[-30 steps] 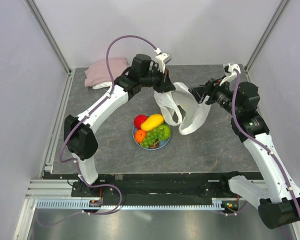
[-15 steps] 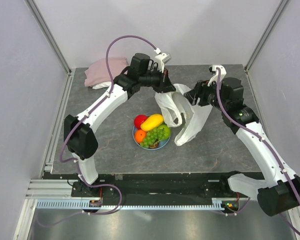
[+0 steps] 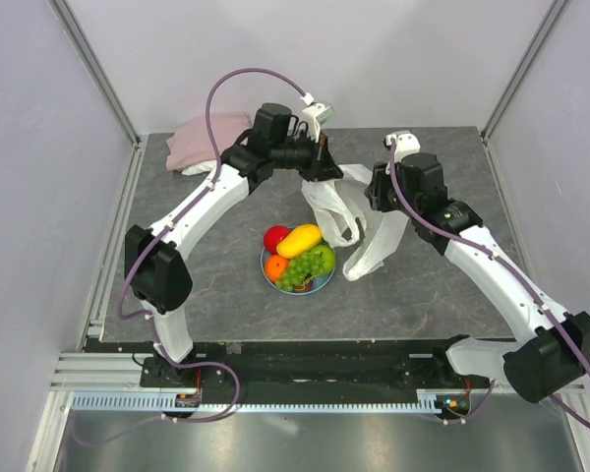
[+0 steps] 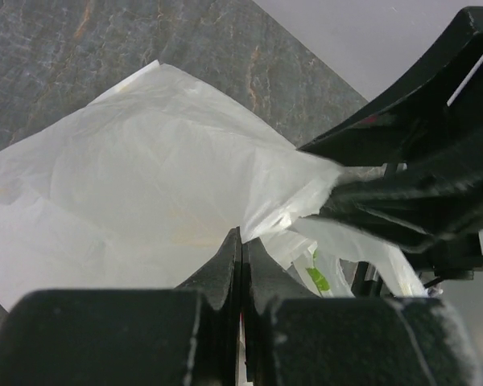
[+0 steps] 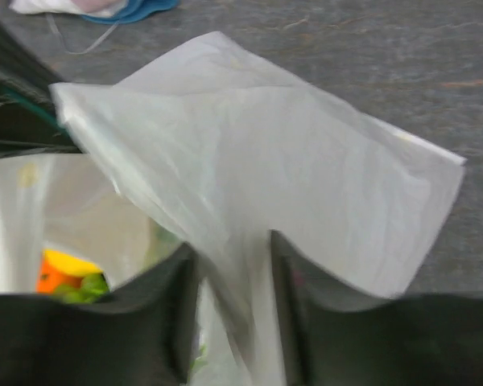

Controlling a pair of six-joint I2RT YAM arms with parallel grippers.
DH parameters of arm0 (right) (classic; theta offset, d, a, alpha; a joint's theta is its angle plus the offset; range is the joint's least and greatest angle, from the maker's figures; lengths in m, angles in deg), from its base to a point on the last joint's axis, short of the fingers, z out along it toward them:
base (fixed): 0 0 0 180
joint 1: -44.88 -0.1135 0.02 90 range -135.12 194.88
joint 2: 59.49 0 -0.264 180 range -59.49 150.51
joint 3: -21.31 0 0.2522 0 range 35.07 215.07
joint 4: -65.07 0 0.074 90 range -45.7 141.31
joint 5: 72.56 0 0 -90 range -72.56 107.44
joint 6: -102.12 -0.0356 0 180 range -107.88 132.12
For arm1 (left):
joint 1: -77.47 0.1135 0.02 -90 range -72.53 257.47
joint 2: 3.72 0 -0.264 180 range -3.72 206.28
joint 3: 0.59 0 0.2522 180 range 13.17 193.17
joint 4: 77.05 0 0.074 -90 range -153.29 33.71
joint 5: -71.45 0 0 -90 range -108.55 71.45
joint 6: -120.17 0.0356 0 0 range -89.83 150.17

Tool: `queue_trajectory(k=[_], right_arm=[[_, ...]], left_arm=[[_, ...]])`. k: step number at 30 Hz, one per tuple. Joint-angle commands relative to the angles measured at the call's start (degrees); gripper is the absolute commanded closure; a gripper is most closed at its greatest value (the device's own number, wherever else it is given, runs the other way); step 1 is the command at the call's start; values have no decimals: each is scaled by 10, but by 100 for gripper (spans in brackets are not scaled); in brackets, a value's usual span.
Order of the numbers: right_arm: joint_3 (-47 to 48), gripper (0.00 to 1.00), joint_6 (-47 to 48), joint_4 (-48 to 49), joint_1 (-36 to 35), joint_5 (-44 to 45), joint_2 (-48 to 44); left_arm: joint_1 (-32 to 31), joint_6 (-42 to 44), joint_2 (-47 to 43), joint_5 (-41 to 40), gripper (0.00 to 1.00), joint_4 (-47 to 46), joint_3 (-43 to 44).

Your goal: Place the fruits into the plastic bag

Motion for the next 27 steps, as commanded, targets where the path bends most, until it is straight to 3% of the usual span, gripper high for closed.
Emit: queue_trajectory(k=[1, 3, 4, 7, 10, 12, 15, 18, 22, 27], right_arm=[[4, 84, -22, 26, -1, 90, -3], [6, 97, -36, 31, -1, 100, -8], [8, 100, -44, 32, -1, 106, -8], [22, 100, -54, 23, -1, 122, 1], [35, 100, -65, 14, -1, 135, 20], [42, 100, -72, 12, -1, 145, 31], [50, 100, -80, 4, -1, 171, 43], [55, 100, -85, 3, -1, 181, 52], [56, 100, -90, 3, -1, 179, 57], [54, 100, -94, 3, -1, 173, 50]], left_arm=[[2, 48, -30, 24, 94, -7, 4], [2, 56, -41, 0, 72, -8, -4], [2, 57, -47, -9, 48, -7, -7], [-4, 68, -95, -74, 30, -16, -27], [-22, 89, -176, -169, 25, -68, -87], [-48, 92, -227, -257, 22, -132, -166], [-85, 43, -320, -317, 21, -234, -308], [-127, -10, -365, -338, 21, -272, -417], [-138, -91, -384, -286, 21, -328, -516], [-142, -127, -359, -276, 20, -370, -556]])
